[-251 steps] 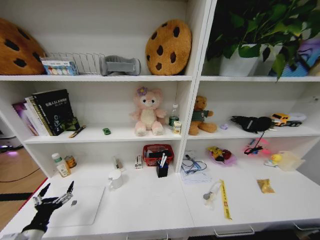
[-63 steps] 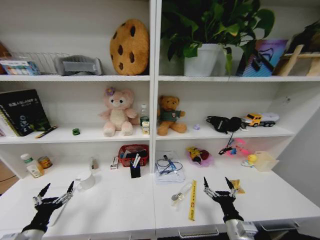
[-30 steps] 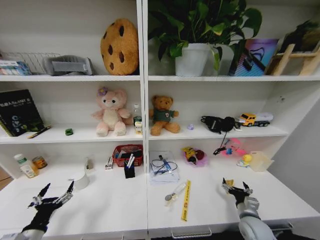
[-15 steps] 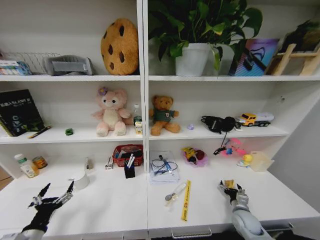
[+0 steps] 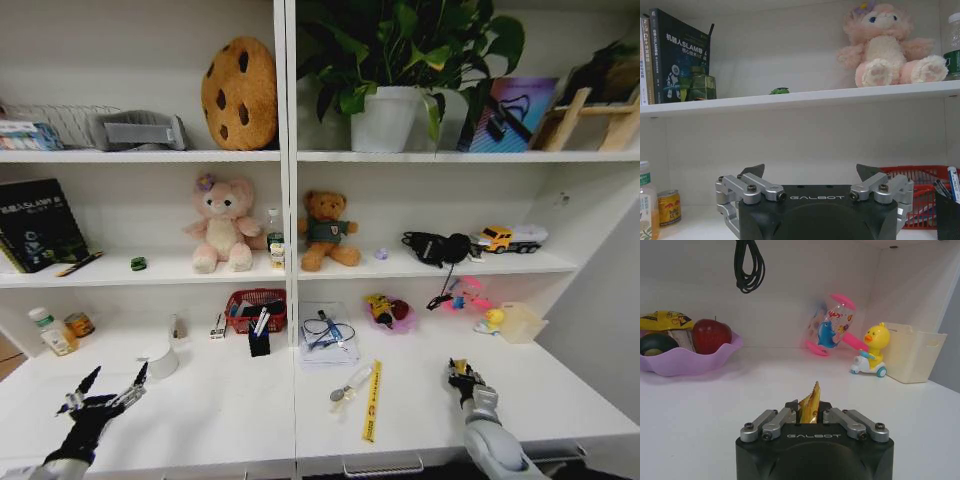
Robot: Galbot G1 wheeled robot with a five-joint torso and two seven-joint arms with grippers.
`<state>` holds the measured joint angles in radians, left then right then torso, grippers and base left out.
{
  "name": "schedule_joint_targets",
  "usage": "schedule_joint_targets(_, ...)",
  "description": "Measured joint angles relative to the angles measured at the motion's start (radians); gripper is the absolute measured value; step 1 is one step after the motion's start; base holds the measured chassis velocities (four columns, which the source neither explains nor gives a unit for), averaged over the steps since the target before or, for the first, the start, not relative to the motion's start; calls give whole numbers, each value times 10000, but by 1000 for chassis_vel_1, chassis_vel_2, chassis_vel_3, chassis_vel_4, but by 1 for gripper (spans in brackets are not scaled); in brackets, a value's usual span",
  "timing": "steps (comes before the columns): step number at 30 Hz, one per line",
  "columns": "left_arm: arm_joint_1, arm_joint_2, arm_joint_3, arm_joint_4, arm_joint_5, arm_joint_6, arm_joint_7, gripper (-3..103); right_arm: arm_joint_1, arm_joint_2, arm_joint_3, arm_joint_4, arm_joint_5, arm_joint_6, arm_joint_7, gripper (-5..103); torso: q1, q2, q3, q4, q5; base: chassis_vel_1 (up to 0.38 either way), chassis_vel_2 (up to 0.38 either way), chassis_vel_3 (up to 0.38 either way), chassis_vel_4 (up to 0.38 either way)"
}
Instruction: Organize the objects on the table.
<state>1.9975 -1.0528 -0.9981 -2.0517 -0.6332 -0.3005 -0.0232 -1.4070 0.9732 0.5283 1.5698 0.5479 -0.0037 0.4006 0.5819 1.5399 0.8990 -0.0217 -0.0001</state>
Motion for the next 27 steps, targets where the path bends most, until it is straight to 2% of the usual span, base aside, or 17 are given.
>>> schedule_joint_targets(1,0,0,0,0,0,0,0,100,-8,6,0,10,-24,29,-5,17,0,0,0,0,0,0,0,0,0)
schedule_joint_targets(2,0,0,0,0,0,0,0,100,-8,6,0,10,-24,29,-5,17,0,0,0,0,0,0,0,0,0)
schedule_joint_targets(4,0,0,0,0,0,0,0,100,-38,8,0,155,-69,82,-71,6,0,0,0,-1,1,0,0,0,0)
schedule_joint_targets(7,0,-1,0,0,0,0,0,100,-43,-36,-7,544,-192,195,-296,1,0,0,0,0,0,0,0,0,0)
schedule_joint_targets(16,0,-1,0,0,0,0,0,100,773,-136,-506,1096,-387,49,-492,0,0,1,0,4,0,0,0,0,0)
schedule_joint_targets(18,0,0,0,0,0,0,0,100,1653,-156,-900,711,-384,-103,-491,0,0,2,0,-3,-1,0,0,0,0)
schedule_joint_targets(22,0,0,0,0,0,0,0,100,2701,-170,-1510,47,-326,-176,-489,0,0,2,0,2,0,0,0,0,0)
schedule_joint_targets(24,0,0,0,0,0,0,0,100,3726,-142,-2277,-775,-291,-152,-491,0,0,1,1,5,1,0,0,0,0)
schedule_joint_targets(27,0,0,0,0,0,0,0,100,4301,-87,-2779,-1246,-233,-149,-521,0,1,0,1,3,2,0,0,0,0)
